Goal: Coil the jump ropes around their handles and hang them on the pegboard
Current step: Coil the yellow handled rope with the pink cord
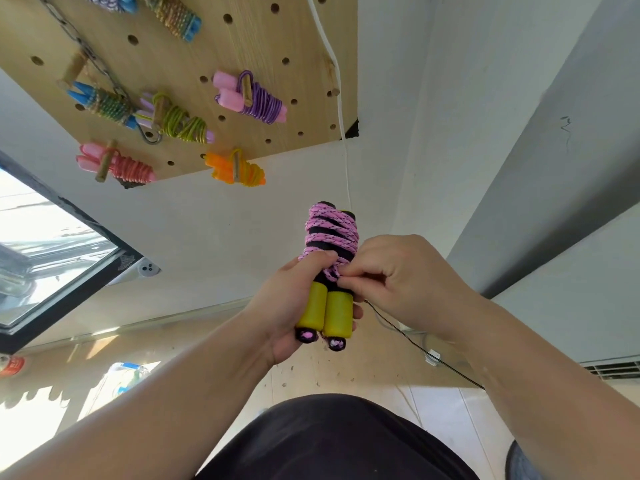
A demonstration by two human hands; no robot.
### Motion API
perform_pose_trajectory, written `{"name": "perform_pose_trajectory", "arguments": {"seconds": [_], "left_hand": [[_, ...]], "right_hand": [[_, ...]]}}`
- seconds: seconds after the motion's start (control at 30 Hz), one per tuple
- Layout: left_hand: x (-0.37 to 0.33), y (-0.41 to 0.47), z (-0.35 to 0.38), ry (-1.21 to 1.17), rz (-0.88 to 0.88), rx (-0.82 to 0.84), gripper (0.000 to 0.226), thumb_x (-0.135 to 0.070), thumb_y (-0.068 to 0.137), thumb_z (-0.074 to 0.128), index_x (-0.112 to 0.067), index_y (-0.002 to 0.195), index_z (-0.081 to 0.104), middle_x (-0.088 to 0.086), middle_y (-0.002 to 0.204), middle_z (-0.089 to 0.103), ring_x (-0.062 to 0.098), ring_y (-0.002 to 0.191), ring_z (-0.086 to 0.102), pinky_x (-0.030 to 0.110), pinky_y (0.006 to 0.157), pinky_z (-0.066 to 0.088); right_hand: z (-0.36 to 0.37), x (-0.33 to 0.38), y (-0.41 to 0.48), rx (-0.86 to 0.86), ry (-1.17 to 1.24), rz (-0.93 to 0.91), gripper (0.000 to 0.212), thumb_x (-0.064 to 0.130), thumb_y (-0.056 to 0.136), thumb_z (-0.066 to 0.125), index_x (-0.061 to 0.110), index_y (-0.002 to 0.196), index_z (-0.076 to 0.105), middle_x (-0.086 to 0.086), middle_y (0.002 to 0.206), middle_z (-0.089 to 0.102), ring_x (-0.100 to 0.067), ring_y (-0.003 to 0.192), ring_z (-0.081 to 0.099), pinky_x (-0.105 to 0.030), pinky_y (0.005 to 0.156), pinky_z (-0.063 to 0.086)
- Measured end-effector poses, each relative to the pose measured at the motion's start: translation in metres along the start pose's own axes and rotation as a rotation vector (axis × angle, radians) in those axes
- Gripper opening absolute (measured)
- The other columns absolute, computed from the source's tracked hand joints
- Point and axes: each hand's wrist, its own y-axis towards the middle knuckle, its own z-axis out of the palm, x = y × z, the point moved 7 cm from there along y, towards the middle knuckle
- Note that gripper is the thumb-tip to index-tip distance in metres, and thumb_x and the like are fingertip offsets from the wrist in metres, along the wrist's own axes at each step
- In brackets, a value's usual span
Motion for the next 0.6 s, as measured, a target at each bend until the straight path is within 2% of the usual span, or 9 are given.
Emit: {"name": "perform_pose_trajectory", "arguments": {"seconds": [0.07,0.13,0.2,0.3,0.4,0.5,0.6], "left_hand": [[-0.003,-0.001,-0.001,0.014,0.032,-0.003,0.033,-0.023,0.100,0.054,0.001,0.120,0.062,0.025,0.087,0.071,0.037,0.071,0.067,0.048,0.073,0.057],[-0.006,-0.002,-0.001,0.070,0.077,0.009,0.029,-0.020,0.101,0.051,0.000,0.119,0.061,0.026,0.089,0.071,0.037,0.072,0.067,0.048,0.072,0.057],[-0.008,-0.005,0.000,0.111,0.105,0.050,0.029,-0.019,0.102,0.049,0.001,0.119,0.060,0.025,0.089,0.070,0.037,0.073,0.067,0.049,0.072,0.057],[-0.009,-0.007,0.002,0.108,0.076,0.120,0.035,-0.024,0.102,0.047,0.004,0.116,0.061,0.026,0.089,0.068,0.037,0.074,0.066,0.047,0.073,0.057],[-0.010,-0.008,0.002,0.103,0.058,0.126,0.039,-0.029,0.102,0.046,0.004,0.118,0.060,0.026,0.090,0.068,0.036,0.074,0.066,0.047,0.072,0.057],[-0.012,-0.005,0.005,0.039,0.069,0.108,0.041,-0.029,0.101,0.047,0.004,0.123,0.058,0.026,0.090,0.067,0.036,0.073,0.066,0.045,0.070,0.057],[-0.010,-0.004,0.006,0.007,0.047,0.115,0.043,-0.030,0.101,0.047,0.006,0.121,0.059,0.026,0.090,0.067,0.036,0.072,0.065,0.044,0.069,0.057]], "right_hand": [[-0.002,-0.006,-0.005,-0.004,0.088,0.061,0.014,0.025,0.096,0.067,0.020,0.090,0.079,0.012,0.077,0.070,-0.008,0.075,0.065,-0.020,0.067,0.048],[-0.004,-0.018,-0.011,-0.011,0.325,0.213,0.004,0.015,0.091,0.074,0.017,0.090,0.077,0.007,0.075,0.073,-0.010,0.073,0.071,-0.022,0.067,0.054],[-0.003,-0.024,-0.014,-0.050,0.494,0.298,0.015,0.010,0.082,0.082,0.020,0.091,0.075,0.002,0.073,0.074,-0.014,0.066,0.072,-0.025,0.065,0.056],[-0.008,-0.021,-0.014,-0.121,0.416,0.248,0.023,0.018,0.076,0.088,0.027,0.094,0.076,0.005,0.074,0.072,-0.018,0.069,0.068,-0.030,0.065,0.055],[-0.013,-0.014,-0.013,-0.180,0.290,0.179,0.019,0.022,0.077,0.088,0.024,0.094,0.079,0.012,0.085,0.067,-0.015,0.079,0.065,-0.026,0.065,0.052],[-0.013,-0.014,-0.012,-0.232,0.243,0.199,0.012,0.023,0.080,0.084,0.022,0.090,0.076,0.011,0.092,0.066,-0.013,0.087,0.062,-0.026,0.065,0.052],[-0.007,-0.018,-0.010,-0.173,0.191,0.196,0.014,0.026,0.084,0.080,0.022,0.089,0.068,0.012,0.091,0.060,-0.011,0.086,0.057,-0.021,0.066,0.046]]}}
